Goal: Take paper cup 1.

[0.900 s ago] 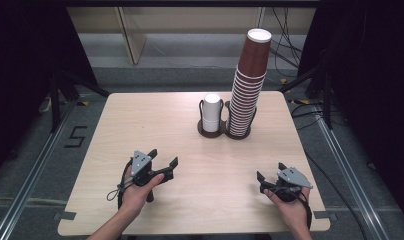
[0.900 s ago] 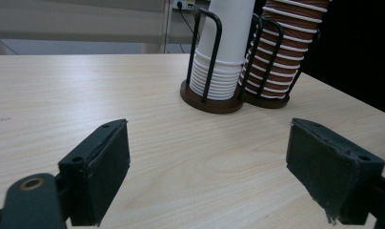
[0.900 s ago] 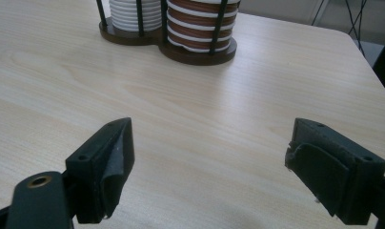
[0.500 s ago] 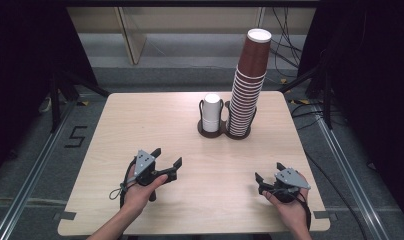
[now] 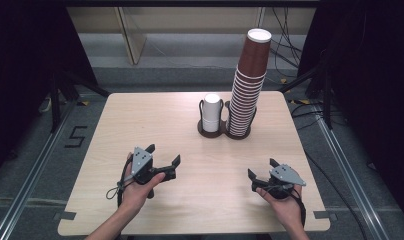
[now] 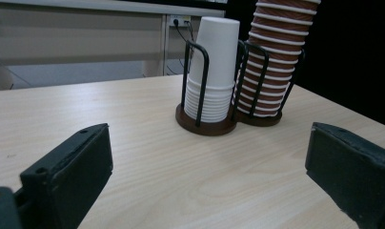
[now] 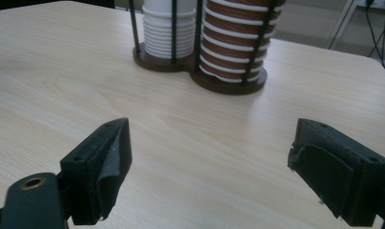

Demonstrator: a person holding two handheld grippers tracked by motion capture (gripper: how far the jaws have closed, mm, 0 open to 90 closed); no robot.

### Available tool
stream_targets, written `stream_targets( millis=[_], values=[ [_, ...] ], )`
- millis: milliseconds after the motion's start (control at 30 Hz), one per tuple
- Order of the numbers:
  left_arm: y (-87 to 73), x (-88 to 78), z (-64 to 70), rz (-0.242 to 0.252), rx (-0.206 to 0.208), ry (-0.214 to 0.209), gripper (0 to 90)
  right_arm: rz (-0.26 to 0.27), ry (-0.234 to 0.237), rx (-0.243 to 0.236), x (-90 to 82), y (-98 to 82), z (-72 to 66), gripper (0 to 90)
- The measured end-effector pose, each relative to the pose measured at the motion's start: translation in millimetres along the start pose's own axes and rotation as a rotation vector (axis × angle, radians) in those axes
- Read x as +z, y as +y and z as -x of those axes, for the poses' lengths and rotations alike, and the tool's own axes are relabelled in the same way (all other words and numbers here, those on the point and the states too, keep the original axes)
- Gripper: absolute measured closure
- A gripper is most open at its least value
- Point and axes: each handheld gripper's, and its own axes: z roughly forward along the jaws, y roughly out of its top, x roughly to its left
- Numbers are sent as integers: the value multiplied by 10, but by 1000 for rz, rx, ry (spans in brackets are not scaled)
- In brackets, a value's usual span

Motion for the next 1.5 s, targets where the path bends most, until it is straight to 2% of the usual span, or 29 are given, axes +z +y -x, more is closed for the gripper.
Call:
stream_targets(
  millis=[67,100,133,167,200,233,267,300,333,367,400,433,467,500,533,567,600,700,733,767,800,867,900,933,1100,1167,1333,1367,1500],
  values=[
    [27,15,7,8,2,1,35,0,11,3,17,25,-23,134],
    [60,32,9,16,10,-1,38,0,40,20,57,74,-99,129],
    [95,55,17,25,19,-5,38,0,40,20,57,74,-99,129],
    [178,122,28,46,61,-8,53,2,65,-9,128,117,-159,129],
    [178,122,28,46,61,-8,67,2,65,-9,128,117,-159,129],
    [274,211,48,66,87,-10,84,-9,90,-3,204,168,-224,129],
    [274,211,48,66,87,-10,96,-9,90,-3,204,168,-224,129],
    [325,264,62,70,96,-17,96,19,82,-21,267,195,-254,130],
    [423,383,101,75,111,-31,97,15,111,-33,360,285,-301,133],
    [475,447,115,72,128,-37,98,33,104,-47,415,334,-323,136],
    [475,447,115,72,128,-37,98,33,104,-47,415,334,-323,136],
    [522,518,131,73,130,-45,98,35,119,-37,469,382,-351,140],
    [569,591,138,69,126,-54,100,42,112,-33,523,428,-366,148],
    [656,737,142,55,113,-59,112,47,118,-30,638,513,-386,152],
    [656,737,142,55,113,-59,123,47,118,-30,638,513,-386,152],
    [725,879,141,37,107,-60,136,74,105,-51,761,584,-389,160],
    [754,951,138,28,96,-60,141,51,117,-19,807,614,-421,166],
    [824,1166,125,-1,83,-39,144,74,102,-51,1012,700,-459,197],
    [824,1166,125,-1,83,-39,144,74,102,-51,1012,700,-459,197],
    [860,1293,121,-18,80,-25,145,83,99,-25,1138,739,-495,217],
    [860,1293,121,-18,80,-25,146,83,99,-25,1138,739,-495,217],
    [889,1466,141,-38,78,-33,147,99,85,-1,1339,774,-501,250],
    [889,1466,141,-38,78,-33,148,80,82,16,1387,786,-499,257],
    [893,1567,148,-51,87,-26,150,82,72,30,1440,792,-490,268],
    [854,1767,157,-85,115,-34,174,63,45,80,1637,779,-458,299],
    [844,1822,171,-90,111,-44,179,55,44,74,1685,767,-438,306],
    [831,1921,211,-96,133,-55,193,30,46,77,1770,745,-459,308],
    [820,1972,215,-103,153,-45,199,12,37,83,1807,736,-472,307],
    [793,2052,210,-114,151,-47,214,5,28,116,1882,739,-491,307]
  ],
)
